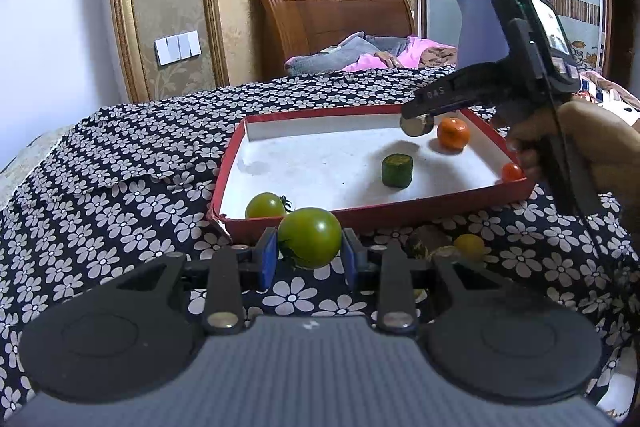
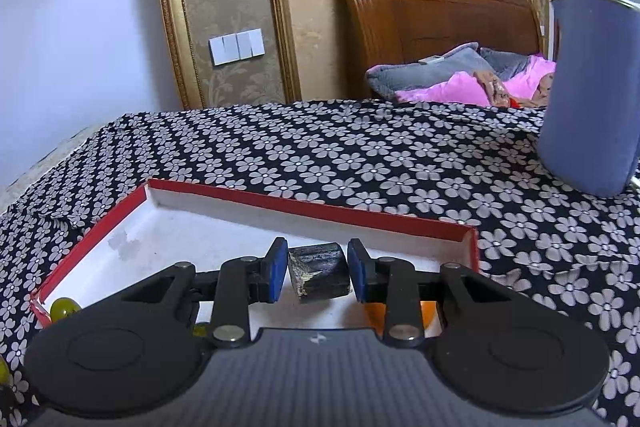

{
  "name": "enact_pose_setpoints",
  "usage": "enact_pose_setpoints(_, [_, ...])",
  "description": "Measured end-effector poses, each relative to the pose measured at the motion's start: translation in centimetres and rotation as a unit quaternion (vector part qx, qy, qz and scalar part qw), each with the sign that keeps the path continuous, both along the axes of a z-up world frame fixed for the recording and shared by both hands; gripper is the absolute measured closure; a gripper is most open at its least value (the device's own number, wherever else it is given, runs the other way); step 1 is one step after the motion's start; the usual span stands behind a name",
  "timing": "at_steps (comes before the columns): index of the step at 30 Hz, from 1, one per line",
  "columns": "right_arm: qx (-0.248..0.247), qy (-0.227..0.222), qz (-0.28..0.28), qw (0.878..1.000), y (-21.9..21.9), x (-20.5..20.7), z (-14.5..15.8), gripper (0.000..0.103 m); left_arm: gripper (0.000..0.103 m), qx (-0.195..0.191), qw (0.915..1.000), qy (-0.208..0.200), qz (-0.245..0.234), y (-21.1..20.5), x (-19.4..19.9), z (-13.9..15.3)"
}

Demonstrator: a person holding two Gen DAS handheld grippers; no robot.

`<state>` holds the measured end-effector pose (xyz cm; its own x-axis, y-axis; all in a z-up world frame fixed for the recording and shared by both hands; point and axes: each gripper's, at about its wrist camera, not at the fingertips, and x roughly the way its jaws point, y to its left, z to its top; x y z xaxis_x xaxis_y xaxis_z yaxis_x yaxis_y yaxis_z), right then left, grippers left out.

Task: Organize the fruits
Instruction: 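Drop the can into the tray with the right gripper while the left lifts the green tomato, then carry the green tomato over the tray and open the left gripper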

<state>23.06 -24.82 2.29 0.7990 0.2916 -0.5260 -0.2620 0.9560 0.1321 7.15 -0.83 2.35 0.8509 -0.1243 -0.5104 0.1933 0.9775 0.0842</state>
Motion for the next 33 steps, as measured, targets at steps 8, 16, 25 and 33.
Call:
enact_pose_setpoints(8, [0.026,-0.001,-0.011,1.000,-0.7,-1.0,0.7,0.070,0.073,-0.001,1.0000,-0.001,-0.001,-0.2,0.1,0.2])
enact_pose_setpoints(16, [0.026,-0.067,0.033,0.997,-3.1,-11.3,2.6,0.062,0.073,-0.010,0.9999,0.002,0.008,-0.6,1.3,0.5])
enact_pose_setpoints(25, [0.026,-0.099,0.020,0.995,-3.3,-17.5,0.0,0.059,0.073,0.011,0.9990,-0.013,0.042,-2.4,3.4,1.9])
enact_pose_setpoints(33, [0.031,-0.073,-0.005,0.997,-3.8,-17.4,-2.4,0.059,0.073,0.038,0.9974,-0.005,0.062,-4.0,8.0,2.4])
